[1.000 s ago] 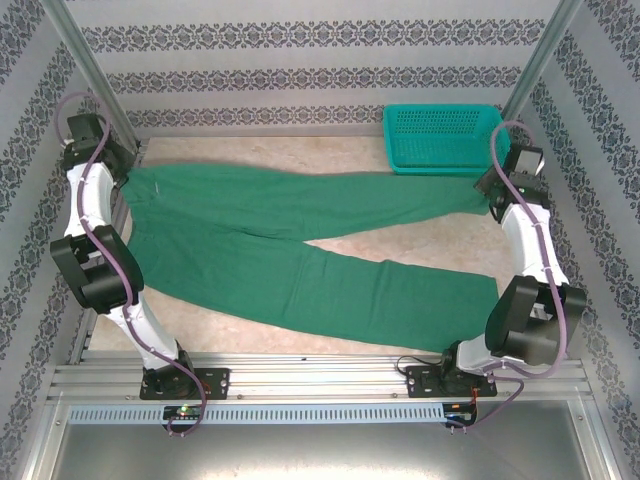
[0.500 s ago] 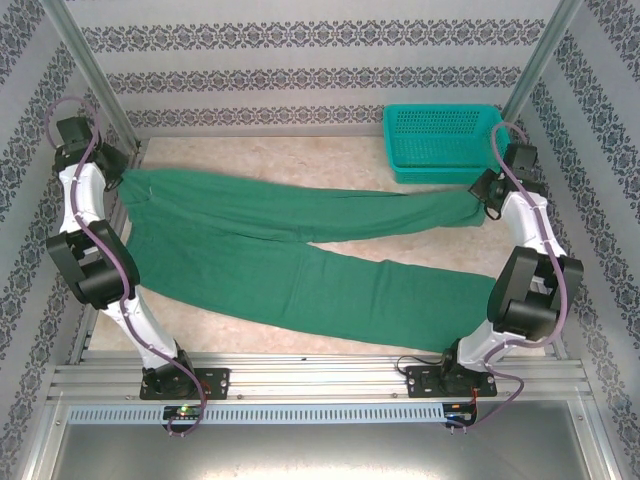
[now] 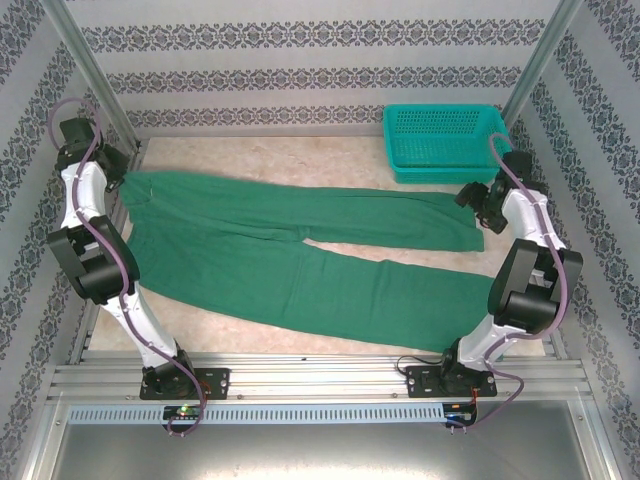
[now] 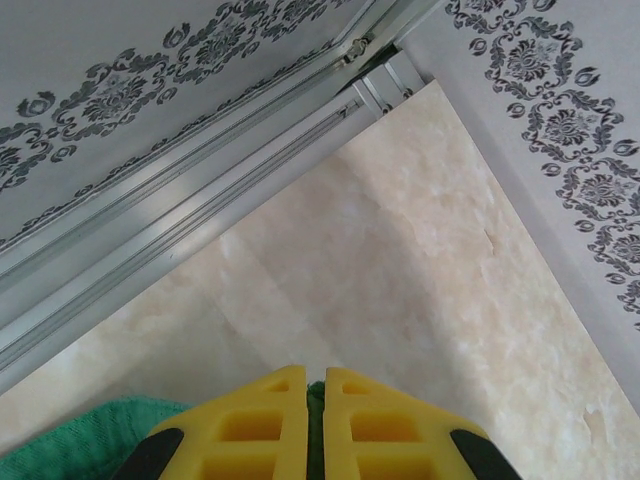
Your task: Roll up the long pants
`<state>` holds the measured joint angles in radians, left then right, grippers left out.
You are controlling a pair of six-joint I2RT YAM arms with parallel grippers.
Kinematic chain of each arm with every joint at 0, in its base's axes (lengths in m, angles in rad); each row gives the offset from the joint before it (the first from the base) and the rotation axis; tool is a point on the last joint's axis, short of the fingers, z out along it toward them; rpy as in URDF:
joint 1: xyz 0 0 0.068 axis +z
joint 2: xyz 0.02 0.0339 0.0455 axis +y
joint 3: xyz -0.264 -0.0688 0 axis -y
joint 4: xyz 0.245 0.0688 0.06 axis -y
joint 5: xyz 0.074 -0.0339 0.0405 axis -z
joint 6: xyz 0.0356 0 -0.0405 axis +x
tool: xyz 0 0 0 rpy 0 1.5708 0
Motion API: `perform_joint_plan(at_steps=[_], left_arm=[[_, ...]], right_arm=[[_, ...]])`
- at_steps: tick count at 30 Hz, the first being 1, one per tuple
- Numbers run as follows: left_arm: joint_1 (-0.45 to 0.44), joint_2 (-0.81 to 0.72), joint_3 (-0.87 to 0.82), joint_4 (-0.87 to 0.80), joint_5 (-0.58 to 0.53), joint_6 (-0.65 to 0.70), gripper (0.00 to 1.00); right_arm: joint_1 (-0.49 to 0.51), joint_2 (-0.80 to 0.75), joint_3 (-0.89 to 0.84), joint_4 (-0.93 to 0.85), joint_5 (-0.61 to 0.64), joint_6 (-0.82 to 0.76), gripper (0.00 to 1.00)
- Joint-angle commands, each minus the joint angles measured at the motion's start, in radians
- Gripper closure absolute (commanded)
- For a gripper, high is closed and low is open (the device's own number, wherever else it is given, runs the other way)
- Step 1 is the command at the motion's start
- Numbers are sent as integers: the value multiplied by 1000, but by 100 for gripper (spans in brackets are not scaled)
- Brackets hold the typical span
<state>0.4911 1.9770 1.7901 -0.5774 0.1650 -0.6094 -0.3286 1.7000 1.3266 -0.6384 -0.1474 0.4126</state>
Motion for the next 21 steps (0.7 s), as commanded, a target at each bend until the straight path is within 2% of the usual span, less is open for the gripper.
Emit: perform_joint_plan(at_steps=[1, 5, 7, 14, 16, 19, 21], left_arm=[[1, 20, 32, 10, -10, 22, 100], [0, 13, 14, 6, -28, 61, 100], [0, -7, -7, 4, -43, 83, 100], [11, -130, -138, 22, -61, 100, 100], [14, -165, -178, 27, -52, 100, 100], [13, -202, -236, 35, -59, 110, 100], [16, -220, -264, 32, -68, 115, 100]], right_arm=[[-14, 142, 150, -52, 3, -17, 20], [-22, 289, 293, -106, 18, -28, 31], [-21, 321, 314, -115, 20, -29, 32], [-16, 287, 187, -82, 58, -63, 33], [-16, 272, 145, -71, 57, -71, 44], [-16, 271, 94, -54, 40, -78, 73], [-16, 282, 83, -61, 25, -82, 82]])
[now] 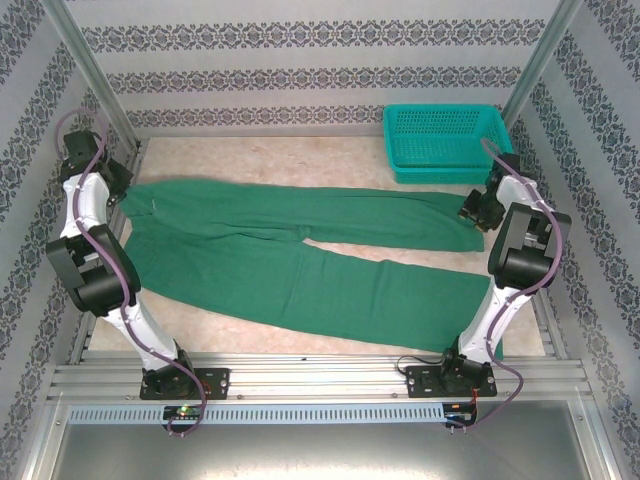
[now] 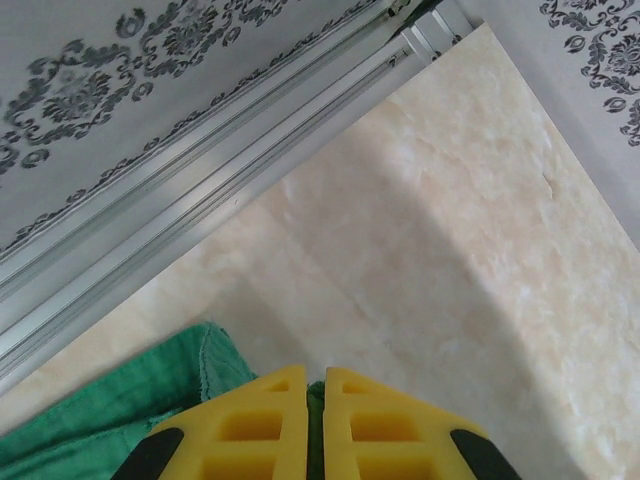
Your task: Roll up the long pants
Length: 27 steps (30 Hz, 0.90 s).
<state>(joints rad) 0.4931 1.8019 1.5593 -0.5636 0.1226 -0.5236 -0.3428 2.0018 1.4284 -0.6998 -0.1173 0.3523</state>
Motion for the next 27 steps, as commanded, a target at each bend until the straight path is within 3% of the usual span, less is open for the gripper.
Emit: perform_joint_plan(at_steps=[1, 4, 13, 18, 19, 22, 25, 26, 27], left_arm=[[16, -53, -42, 15, -33, 30, 100], [29, -84, -58, 1, -39, 27, 100], [58, -133, -52, -30, -34, 43, 100], [57, -119, -83, 0, -10, 28, 100], [58, -117, -94, 14, -4, 22, 100], [53, -97, -102, 27, 9, 14, 100], [49, -87, -111, 35, 5, 19, 100], [47, -89, -119, 44, 7, 19, 100], [45, -86, -124, 48, 9, 18, 100]], right_arm=[[-2, -19, -27, -3, -14, -24, 87], [2, -41, -60, -14, -21, -24, 100], [50, -235, -256, -73, 25, -28, 100], [60, -290, -279, -63, 87, -6, 100], [59, -287, -264, -51, 105, 5, 98], [57, -233, -182, -25, 143, 21, 57], [57, -151, -49, -44, 151, 24, 53], [59, -131, -20, -41, 142, 30, 45], [60, -107, 21, -47, 129, 32, 44]])
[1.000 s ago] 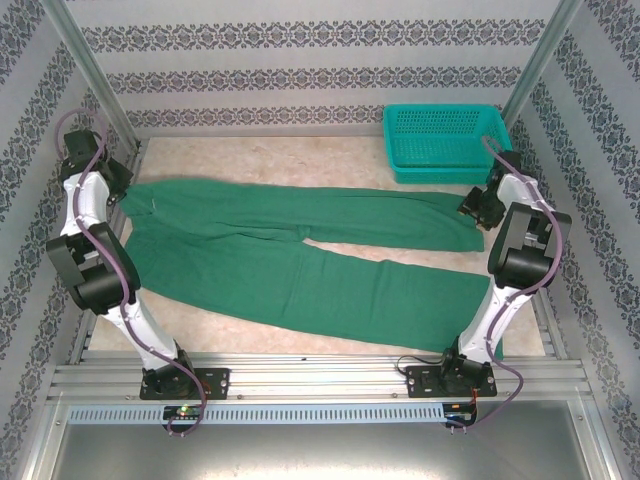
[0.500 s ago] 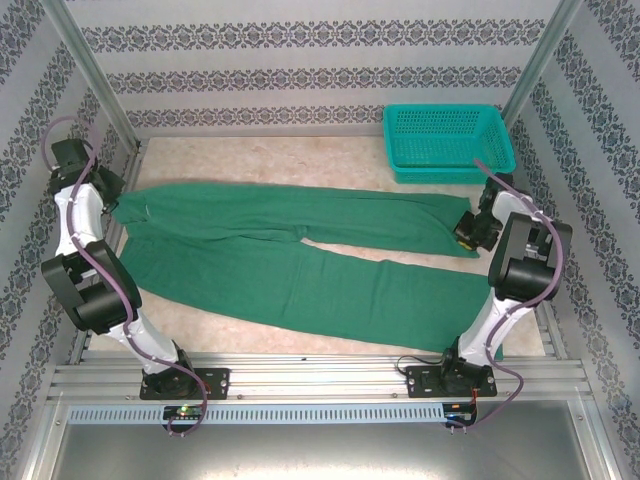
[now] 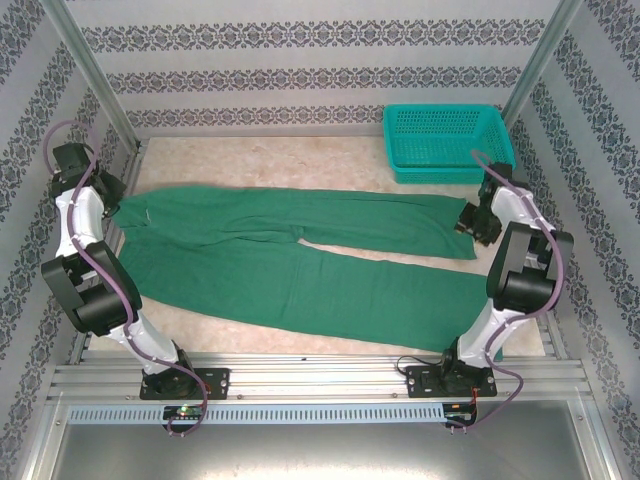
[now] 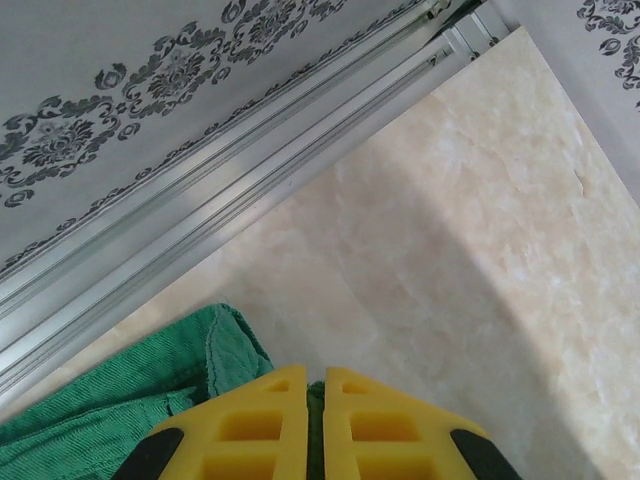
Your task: Roll up the long pants
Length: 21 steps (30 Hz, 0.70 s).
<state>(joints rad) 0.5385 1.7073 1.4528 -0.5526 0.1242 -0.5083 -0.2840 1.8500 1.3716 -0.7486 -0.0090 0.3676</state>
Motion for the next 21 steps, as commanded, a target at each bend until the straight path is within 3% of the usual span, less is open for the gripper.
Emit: perform_joint_plan(at_steps=[1, 3, 7, 21], left_arm=[[-4, 12, -20, 40, 10, 2, 100], [-11, 21, -17, 37, 10, 2, 100], [-18, 22, -15, 38, 9, 12, 100], [-40, 39, -5, 37, 3, 23, 100]], right_arm=[[7, 71, 119, -8, 15, 15, 42], [19, 122, 195, -46, 21, 11, 32], [31, 201, 288, -103, 21, -13, 32], [11, 255, 214, -94, 70, -80, 32]])
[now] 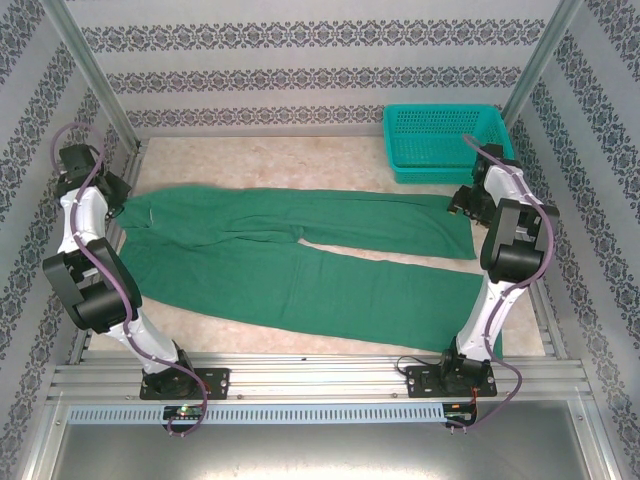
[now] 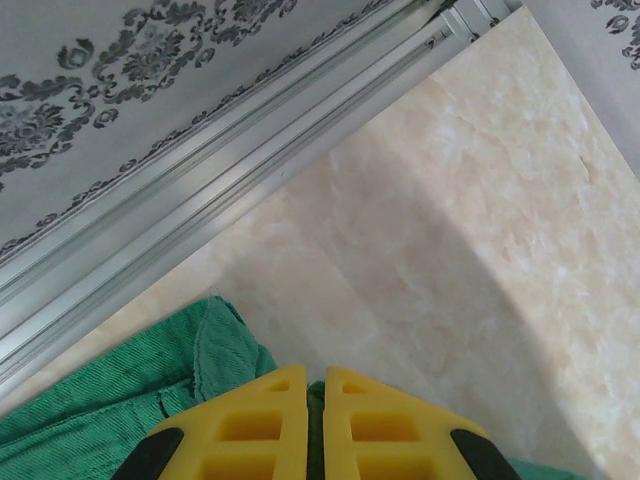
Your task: Roll up the long pants
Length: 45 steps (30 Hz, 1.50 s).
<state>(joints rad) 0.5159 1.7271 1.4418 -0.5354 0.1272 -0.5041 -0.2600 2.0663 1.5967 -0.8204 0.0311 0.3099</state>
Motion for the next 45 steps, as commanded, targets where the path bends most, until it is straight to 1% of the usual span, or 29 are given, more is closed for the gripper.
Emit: perform_joint_plan(at_steps=[1, 4, 6, 8, 11, 13, 16, 17, 21, 22, 25, 28, 30, 33, 38, 42, 45], left_arm=[[-19, 20, 5, 20, -1, 20, 100], [-20, 18, 4, 19, -3, 22, 100], [-20, 16, 6, 17, -1, 23, 100], [-22, 15, 8, 17, -1, 22, 100], [-24, 14, 5, 20, -1, 24, 100], [-24, 15, 3, 19, -4, 27, 100], [-24, 17, 3, 18, -4, 29, 100], [-24, 19, 4, 17, -5, 28, 100], [-25, 19, 5, 16, -10, 32, 100], [-25, 19, 6, 15, -11, 33, 100], [-25, 21, 0, 21, -15, 32, 100], [-31, 33, -1, 23, -15, 25, 100], [-41, 42, 2, 23, -19, 21, 100], [-65, 60, 15, 20, -33, 15, 100], [-108, 104, 71, 1, -51, 6, 100], [-118, 124, 127, -4, -56, -7, 100], [-123, 157, 215, -41, -50, -11, 100]], right_arm=[[-11, 49, -7, -22, 29, -26, 32], [-13, 81, 20, -37, 29, -29, 34], [-11, 89, 39, -39, 18, -33, 32], [-7, 107, 66, -52, 13, -37, 32], [-5, 137, 112, -79, 9, -35, 36], [-5, 146, 121, -75, -15, -35, 38], [-3, 167, 138, -78, -37, -31, 49], [-1, 178, 145, -80, -52, -30, 50], [4, 193, 166, -85, -57, -29, 50], [5, 198, 175, -93, -57, -33, 55], [6, 201, 181, -92, -55, -35, 99], [7, 187, 159, -83, -31, -21, 100], [12, 143, 111, -49, 2, -6, 100], [14, 24, 9, 36, 39, 22, 100], [26, -157, -86, 126, 83, 54, 100], [31, -289, -166, 259, 73, 66, 100], [23, -297, -136, 268, 37, 60, 100]])
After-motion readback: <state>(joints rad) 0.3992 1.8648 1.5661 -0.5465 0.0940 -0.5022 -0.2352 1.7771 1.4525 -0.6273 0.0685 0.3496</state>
